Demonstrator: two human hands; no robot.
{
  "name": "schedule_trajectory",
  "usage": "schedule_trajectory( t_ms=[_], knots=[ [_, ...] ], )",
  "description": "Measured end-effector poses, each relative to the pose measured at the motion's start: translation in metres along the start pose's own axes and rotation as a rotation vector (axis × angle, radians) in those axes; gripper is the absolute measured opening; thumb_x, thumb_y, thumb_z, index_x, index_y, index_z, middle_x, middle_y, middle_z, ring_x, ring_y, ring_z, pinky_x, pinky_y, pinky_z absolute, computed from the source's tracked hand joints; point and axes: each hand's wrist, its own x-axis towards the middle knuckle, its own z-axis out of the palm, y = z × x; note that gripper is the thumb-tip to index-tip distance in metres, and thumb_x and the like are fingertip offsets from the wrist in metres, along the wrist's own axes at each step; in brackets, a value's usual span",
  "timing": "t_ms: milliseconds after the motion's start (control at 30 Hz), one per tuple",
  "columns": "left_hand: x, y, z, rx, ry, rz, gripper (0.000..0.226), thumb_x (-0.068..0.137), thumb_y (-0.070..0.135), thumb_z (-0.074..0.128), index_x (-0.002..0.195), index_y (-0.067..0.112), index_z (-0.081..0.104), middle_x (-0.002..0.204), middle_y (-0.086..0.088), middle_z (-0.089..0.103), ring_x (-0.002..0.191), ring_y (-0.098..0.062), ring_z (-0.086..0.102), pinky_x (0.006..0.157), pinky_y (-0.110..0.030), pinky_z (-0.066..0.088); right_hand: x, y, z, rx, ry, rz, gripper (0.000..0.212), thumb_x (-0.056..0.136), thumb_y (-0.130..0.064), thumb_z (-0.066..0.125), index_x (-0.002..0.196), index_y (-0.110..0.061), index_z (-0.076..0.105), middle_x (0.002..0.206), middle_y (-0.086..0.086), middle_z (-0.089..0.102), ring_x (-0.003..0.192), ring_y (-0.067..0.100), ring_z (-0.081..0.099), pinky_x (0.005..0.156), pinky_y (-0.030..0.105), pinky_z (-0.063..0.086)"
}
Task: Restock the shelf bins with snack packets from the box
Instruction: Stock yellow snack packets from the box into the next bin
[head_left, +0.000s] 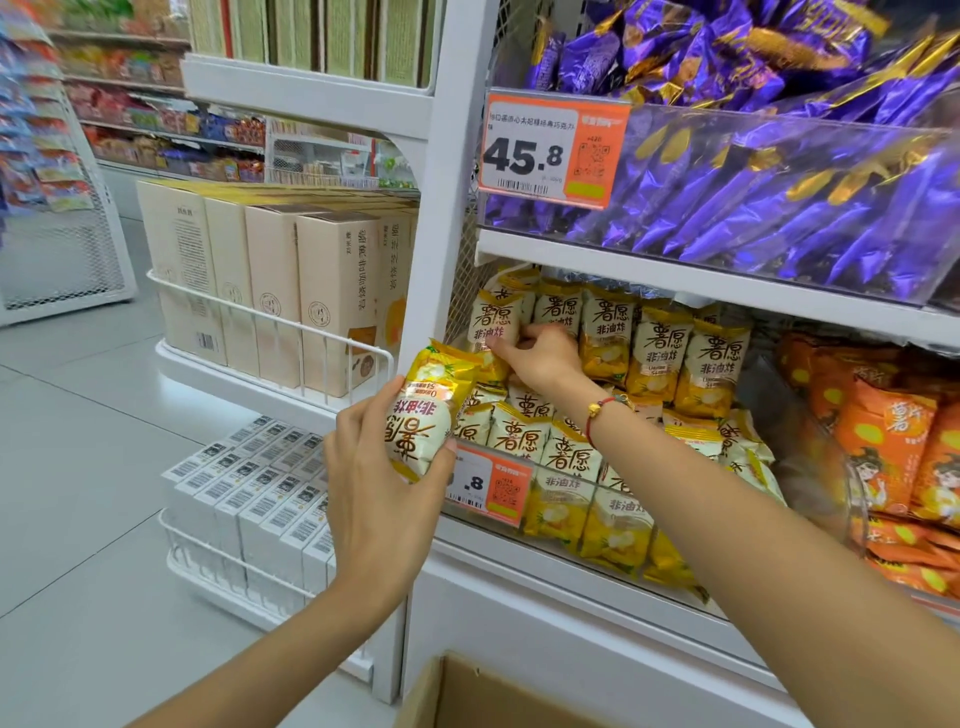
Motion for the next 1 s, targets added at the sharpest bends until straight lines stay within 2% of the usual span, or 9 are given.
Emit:
schedule_trajectory(
  t_ms=[100,233,400,500,600,700,767,900,1000],
  knots=[
    [0.0,0.001,-0.001,-0.003,-0.013,0.005,0.067,0.081,0.034,0.073,0.14,0.035,0.041,0.119,0.016,0.038,0.11,0.0,0.029,0.07,-0.007,0.025,-0.007,-0.004,-0.008,-0.011,-0.058,0.006,0.065,0.087,-0.057,0.056,0.131,-0.011,0.046,0.116,0.007,0.062,0.102,0.026,0.063,0.089,0.04,0.052],
    [0.001,0.002,-0.005,0.002,-0.021,0.026,0.067,0.08,0.029,0.074,0.139,0.033,0.043,0.125,0.009,0.044,0.112,-0.003,0.034,0.072,-0.007,0.027,-0.045,-0.008,-0.032,0.105,0.153,-0.074,0.06,0.093,-0.052,0.05,0.137,-0.014,0.039,0.093,-0.003,0.057,0.086,0.016,0.059,0.078,0.034,0.049],
    [0.002,0.005,-0.009,0.041,-0.169,0.355,0.067,0.077,0.02,0.077,0.136,0.033,0.048,0.124,0.012,0.048,0.114,-0.007,0.04,0.087,-0.017,0.036,-0.113,-0.012,-0.061,0.351,-0.4,-0.137,0.06,0.077,-0.059,0.062,0.127,-0.026,0.054,0.123,-0.007,0.059,0.107,0.009,0.061,0.091,0.029,0.051],
    [-0.004,0.015,-0.009,0.034,-0.18,0.497,0.06,0.079,0.036,0.067,0.136,0.032,0.046,0.131,0.014,0.046,0.121,-0.004,0.037,0.098,-0.016,0.034,-0.132,-0.003,-0.07,0.413,-0.436,-0.122,0.045,0.07,-0.039,0.075,0.112,-0.025,0.066,0.113,-0.003,0.068,0.102,0.011,0.066,0.085,0.025,0.055],
    [-0.007,0.028,-0.008,-0.168,-0.123,0.186,0.06,0.079,0.027,0.073,0.129,0.04,0.043,0.129,0.016,0.043,0.121,-0.001,0.039,0.094,-0.005,0.033,-0.138,0.007,-0.073,0.575,-0.312,0.019,0.048,0.064,-0.039,0.078,0.107,-0.022,0.068,0.11,0.008,0.071,0.091,0.014,0.066,0.071,0.022,0.051],
    [-0.004,0.04,-0.001,-0.467,-0.224,-0.212,0.016,0.094,0.03,0.058,0.104,0.041,0.052,0.114,0.008,0.062,0.1,-0.005,0.06,0.088,-0.035,0.051,-0.143,0.011,-0.071,0.769,-0.26,0.126,0.047,0.072,-0.026,0.077,0.113,-0.01,0.061,0.105,0.017,0.07,0.081,0.017,0.066,0.063,0.024,0.052],
    [-0.003,0.046,0.002,-0.526,-0.266,-0.277,0.007,0.096,0.04,0.051,0.102,0.04,0.054,0.106,0.007,0.068,0.093,-0.007,0.066,0.086,-0.041,0.052,-0.147,0.011,-0.07,0.759,-0.251,0.11,0.046,0.074,-0.022,0.077,0.113,-0.009,0.058,0.104,0.01,0.071,0.078,0.016,0.068,0.067,0.025,0.054],
    [-0.002,0.047,0.004,-0.416,-0.345,-0.046,0.028,0.094,0.051,0.051,0.122,0.048,0.054,0.111,0.021,0.065,0.096,0.006,0.061,0.078,-0.026,0.054,-0.151,0.007,-0.071,0.437,-0.357,-0.034,0.049,0.075,-0.022,0.079,0.119,-0.023,0.057,0.112,-0.004,0.07,0.096,0.008,0.069,0.084,0.024,0.056],
    [0.005,0.033,0.004,-0.138,-0.29,0.219,0.039,0.095,0.055,0.042,0.132,0.045,0.05,0.127,0.026,0.054,0.117,0.006,0.048,0.09,-0.022,0.043,-0.136,0.007,-0.074,0.37,-0.292,-0.06,0.053,0.075,-0.029,0.079,0.123,-0.02,0.057,0.113,-0.006,0.069,0.1,0.006,0.067,0.083,0.022,0.054]
  ],
)
